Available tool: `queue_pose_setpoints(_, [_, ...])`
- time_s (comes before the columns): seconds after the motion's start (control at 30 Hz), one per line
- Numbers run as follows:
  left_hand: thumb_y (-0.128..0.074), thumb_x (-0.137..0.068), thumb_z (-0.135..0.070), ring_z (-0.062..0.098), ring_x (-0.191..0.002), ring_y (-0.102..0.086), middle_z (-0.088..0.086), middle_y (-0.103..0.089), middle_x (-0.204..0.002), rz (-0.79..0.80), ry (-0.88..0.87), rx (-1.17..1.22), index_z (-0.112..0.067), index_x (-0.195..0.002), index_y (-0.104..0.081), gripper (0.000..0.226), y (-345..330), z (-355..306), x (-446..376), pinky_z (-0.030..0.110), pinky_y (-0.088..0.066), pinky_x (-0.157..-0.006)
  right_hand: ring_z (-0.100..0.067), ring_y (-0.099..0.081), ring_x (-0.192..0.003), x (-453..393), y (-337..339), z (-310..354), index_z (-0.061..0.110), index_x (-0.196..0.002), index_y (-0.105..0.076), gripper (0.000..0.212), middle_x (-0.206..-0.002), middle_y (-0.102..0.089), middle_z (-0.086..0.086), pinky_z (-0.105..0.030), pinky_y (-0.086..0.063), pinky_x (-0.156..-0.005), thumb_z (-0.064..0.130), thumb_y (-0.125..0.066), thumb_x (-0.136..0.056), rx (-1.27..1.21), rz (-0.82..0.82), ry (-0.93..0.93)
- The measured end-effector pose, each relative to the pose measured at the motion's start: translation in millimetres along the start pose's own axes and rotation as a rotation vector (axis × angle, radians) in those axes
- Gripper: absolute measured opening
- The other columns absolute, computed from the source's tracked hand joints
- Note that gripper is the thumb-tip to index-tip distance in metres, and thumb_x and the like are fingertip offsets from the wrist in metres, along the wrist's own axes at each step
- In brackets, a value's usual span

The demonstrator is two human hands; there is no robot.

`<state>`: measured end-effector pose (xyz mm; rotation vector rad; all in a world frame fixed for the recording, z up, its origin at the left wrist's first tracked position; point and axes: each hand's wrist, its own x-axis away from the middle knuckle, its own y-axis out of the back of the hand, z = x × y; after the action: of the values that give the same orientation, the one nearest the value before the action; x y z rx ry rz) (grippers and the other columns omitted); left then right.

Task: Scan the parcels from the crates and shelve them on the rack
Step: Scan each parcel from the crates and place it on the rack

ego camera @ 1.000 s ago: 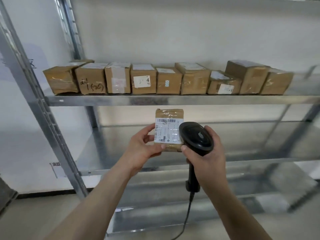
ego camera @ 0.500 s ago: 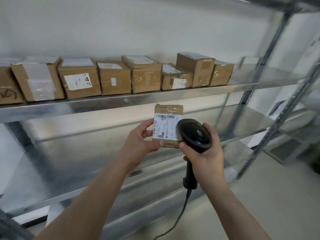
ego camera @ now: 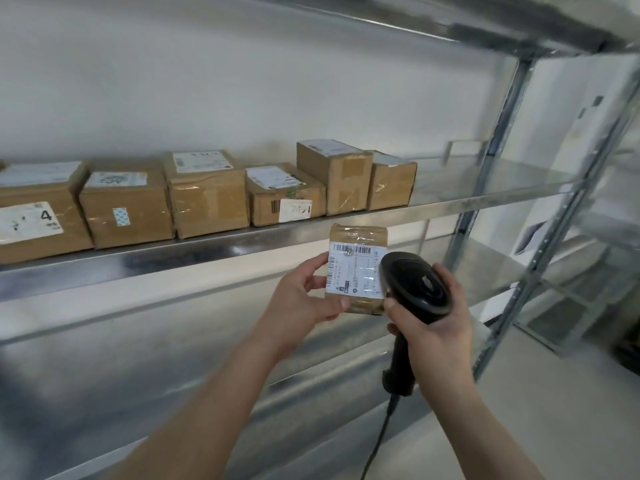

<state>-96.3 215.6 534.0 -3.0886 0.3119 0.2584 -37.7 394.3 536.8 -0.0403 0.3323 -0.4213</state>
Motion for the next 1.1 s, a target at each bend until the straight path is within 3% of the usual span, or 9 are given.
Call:
queue_pose_setpoints(0.13, [-0.085, -0.076, -0.001, 0.023, -0.109, -0.068, 0.002, -0.073, -0.110, -0.050, -0.026, -0.035, -0.038, -0.137, -0.057, 0.077, -50, -6, -43, 0.038, -0.062, -0.083, -0.020, -0.067, -0.116, -59, 37, -8, 0.034, -0.139, -0.049, 0.078, -0.116, -0.065, 0.018, -0.053, -0.053, -0.102, 0.006, -0.086, -0.077, -0.051, 0.012, 0.009])
queue_pose_setpoints(0.23, [-0.087, -0.069, -0.009, 0.021, -0.110, -0.065, 0.001, -0.072, -0.110, -0.112, -0.050, -0.065, -0.045, -0.132, -0.060, 0.077, -91, -12, -74, 0.044, -0.061, -0.088, -0.019, -0.068, -0.114, -106, 65, -12, 0.032, -0.138, -0.051, 0.078, -0.115, -0.069, 0.017, -0.055, -0.054, -0.100, 0.008, -0.088, -0.075, -0.069, 0.036, 0.027])
queue_pose_setpoints(0.33, [-0.085, -0.074, -0.002, 0.021, -0.107, -0.068, 0.002, -0.072, -0.109, -0.161, -0.068, -0.095, -0.039, -0.135, -0.059, 0.075, -128, -21, -102, 0.045, -0.060, -0.089, -0.022, -0.069, -0.112, -148, 89, -11, 0.031, -0.141, -0.051, 0.087, -0.117, -0.069, 0.019, -0.059, -0.055, -0.097, 0.024, -0.091, -0.064, -0.102, 0.047, 0.030])
queue_pose_setpoints(0.47, [-0.086, -0.068, -0.013, 0.024, -0.103, -0.070, -0.008, -0.075, -0.101, -0.227, -0.097, -0.130, -0.051, -0.117, -0.062, 0.066, -166, -27, -134, 0.039, -0.061, -0.087, -0.021, -0.070, -0.108, -196, 115, -11, 0.027, -0.141, -0.051, 0.083, -0.112, -0.070, 0.022, -0.059, -0.057, -0.093, 0.011, -0.090, -0.070, -0.115, 0.075, 0.062])
queue_pose_setpoints(0.63, [-0.085, -0.079, -0.014, 0.005, -0.104, -0.067, -0.015, -0.072, -0.112, -0.262, -0.174, -0.239, -0.044, -0.132, -0.057, 0.067, -196, -36, -157, 0.031, -0.059, -0.086, -0.013, -0.073, -0.090, -236, 132, -9, 0.026, -0.141, -0.050, 0.074, -0.100, -0.069, 0.025, -0.040, -0.065, -0.071, -0.004, -0.080, -0.080, -0.118, 0.093, 0.065])
queue_pose_setpoints(0.73, [-0.080, -0.085, -0.012, 0.004, -0.096, -0.068, -0.022, -0.065, -0.119, -0.286, -0.241, -0.308, -0.057, -0.118, -0.051, 0.064, -205, -42, -165, 0.017, -0.054, -0.076, -0.016, -0.072, -0.094, -249, 131, -8, 0.027, -0.137, -0.051, 0.071, -0.104, -0.069, 0.021, -0.035, -0.065, -0.067, -0.005, -0.080, -0.080, -0.130, 0.083, 0.074])
queue_pose_setpoints(0.83, [-0.079, -0.086, -0.023, 0.013, -0.105, -0.064, -0.025, -0.058, -0.118, -0.314, -0.271, -0.462, -0.067, -0.107, -0.045, 0.059, -210, -45, -174, 0.029, -0.056, -0.088, -0.019, -0.071, -0.100, -256, 130, -4, 0.021, -0.142, -0.050, 0.072, -0.113, -0.066, 0.015, -0.034, -0.065, -0.069, -0.004, -0.079, -0.082, -0.138, 0.079, 0.079])
queue_pose_setpoints(0.93, [-0.075, -0.089, -0.029, 0.012, -0.108, -0.059, -0.021, -0.053, -0.112, -0.325, -0.340, -0.575, -0.058, -0.123, -0.046, 0.053, -213, -44, -182, 0.036, -0.053, -0.095, -0.011, -0.071, -0.098, -265, 131, 0, 0.025, -0.142, -0.049, 0.072, -0.112, -0.065, 0.017, -0.033, -0.065, -0.070, -0.002, -0.079, -0.082, -0.152, 0.080, 0.096])
queue_pose_setpoints(1.1, [-0.072, -0.091, -0.033, 0.007, -0.105, -0.055, -0.009, -0.064, -0.115, -0.458, -0.394, -0.746, -0.032, -0.132, -0.061, 0.043, -216, -45, -193, 0.029, -0.050, -0.087, 0.004, -0.070, -0.088, -289, 123, 2, 0.034, -0.134, -0.048, 0.069, -0.103, -0.066, 0.022, -0.029, -0.063, -0.069, 0.000, -0.079, -0.083, -0.189, 0.145, 0.075])
